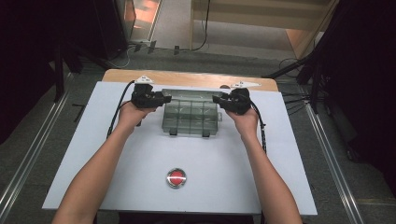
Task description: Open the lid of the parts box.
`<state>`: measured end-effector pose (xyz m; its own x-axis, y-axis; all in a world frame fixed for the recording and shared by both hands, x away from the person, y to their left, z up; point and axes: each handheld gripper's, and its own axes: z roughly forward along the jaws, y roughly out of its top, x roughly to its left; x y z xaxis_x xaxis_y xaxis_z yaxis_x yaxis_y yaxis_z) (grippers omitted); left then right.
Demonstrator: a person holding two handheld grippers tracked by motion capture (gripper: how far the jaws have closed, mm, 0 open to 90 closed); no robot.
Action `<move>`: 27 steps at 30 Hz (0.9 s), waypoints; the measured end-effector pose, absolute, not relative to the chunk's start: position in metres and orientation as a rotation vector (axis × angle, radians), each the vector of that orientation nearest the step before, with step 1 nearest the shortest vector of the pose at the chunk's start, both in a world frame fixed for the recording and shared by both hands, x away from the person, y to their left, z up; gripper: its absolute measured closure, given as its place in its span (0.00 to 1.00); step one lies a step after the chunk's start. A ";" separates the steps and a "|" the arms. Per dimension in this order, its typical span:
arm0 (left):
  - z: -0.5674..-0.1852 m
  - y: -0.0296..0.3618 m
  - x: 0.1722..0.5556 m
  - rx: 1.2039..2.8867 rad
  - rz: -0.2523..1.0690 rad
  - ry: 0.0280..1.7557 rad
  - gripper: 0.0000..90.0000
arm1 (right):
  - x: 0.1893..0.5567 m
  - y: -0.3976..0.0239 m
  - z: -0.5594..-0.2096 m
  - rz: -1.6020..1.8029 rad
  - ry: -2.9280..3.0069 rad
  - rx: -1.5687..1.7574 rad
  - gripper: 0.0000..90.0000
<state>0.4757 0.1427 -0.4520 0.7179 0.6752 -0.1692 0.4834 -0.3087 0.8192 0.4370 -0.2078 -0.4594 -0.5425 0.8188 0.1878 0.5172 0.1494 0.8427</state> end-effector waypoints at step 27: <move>-0.461 0.134 0.484 1.872 0.309 0.978 0.61 | 0.451 -0.199 -0.466 1.379 2.022 1.307 0.62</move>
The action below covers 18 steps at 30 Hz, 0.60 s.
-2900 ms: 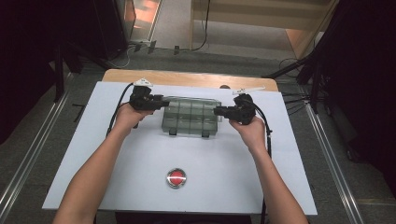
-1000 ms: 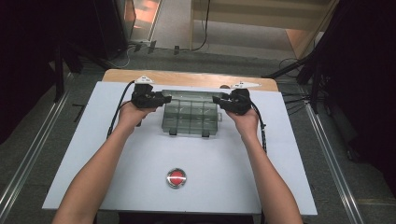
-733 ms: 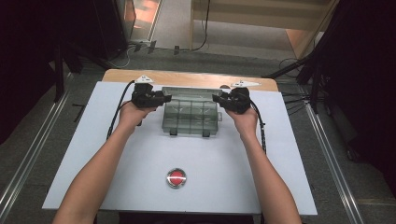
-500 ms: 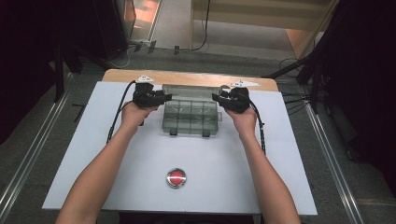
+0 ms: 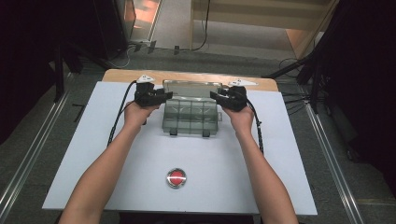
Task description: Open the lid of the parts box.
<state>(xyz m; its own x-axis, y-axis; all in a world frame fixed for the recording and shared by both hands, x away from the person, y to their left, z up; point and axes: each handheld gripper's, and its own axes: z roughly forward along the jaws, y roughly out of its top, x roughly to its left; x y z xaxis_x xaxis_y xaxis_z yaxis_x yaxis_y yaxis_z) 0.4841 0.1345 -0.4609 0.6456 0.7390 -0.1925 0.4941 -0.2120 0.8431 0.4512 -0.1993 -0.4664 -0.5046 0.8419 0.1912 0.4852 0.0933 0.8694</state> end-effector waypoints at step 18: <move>-0.471 0.130 0.489 1.837 0.333 1.029 0.61 | 0.459 -0.194 -0.477 1.393 1.931 1.350 0.65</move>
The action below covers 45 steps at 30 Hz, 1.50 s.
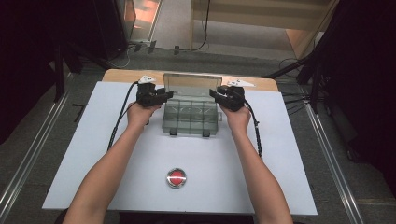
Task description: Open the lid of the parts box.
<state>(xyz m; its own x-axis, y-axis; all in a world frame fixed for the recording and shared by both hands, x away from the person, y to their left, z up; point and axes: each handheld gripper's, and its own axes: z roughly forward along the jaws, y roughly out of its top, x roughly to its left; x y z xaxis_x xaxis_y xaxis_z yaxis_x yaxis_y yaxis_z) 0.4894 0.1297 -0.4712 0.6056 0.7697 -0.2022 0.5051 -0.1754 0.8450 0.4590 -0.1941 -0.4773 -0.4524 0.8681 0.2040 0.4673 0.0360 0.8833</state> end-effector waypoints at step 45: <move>-0.495 0.124 0.500 1.814 0.323 1.101 0.61 | 0.481 -0.187 -0.503 1.307 1.928 1.451 0.69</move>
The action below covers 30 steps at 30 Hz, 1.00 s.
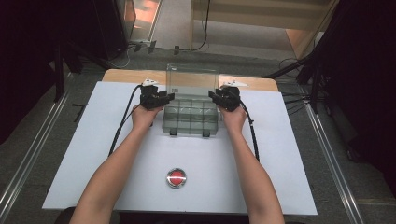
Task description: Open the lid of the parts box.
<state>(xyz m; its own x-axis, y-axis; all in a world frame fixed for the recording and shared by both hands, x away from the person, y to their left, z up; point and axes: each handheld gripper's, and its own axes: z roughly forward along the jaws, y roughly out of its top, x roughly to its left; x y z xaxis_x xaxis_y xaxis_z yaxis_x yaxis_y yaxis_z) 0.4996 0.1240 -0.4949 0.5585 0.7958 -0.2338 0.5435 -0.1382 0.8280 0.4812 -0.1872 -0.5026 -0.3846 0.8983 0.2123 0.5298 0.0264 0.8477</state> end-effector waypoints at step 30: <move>-0.502 0.123 0.503 1.788 0.298 1.163 0.60 | 0.490 -0.188 -0.514 1.362 1.930 1.570 0.62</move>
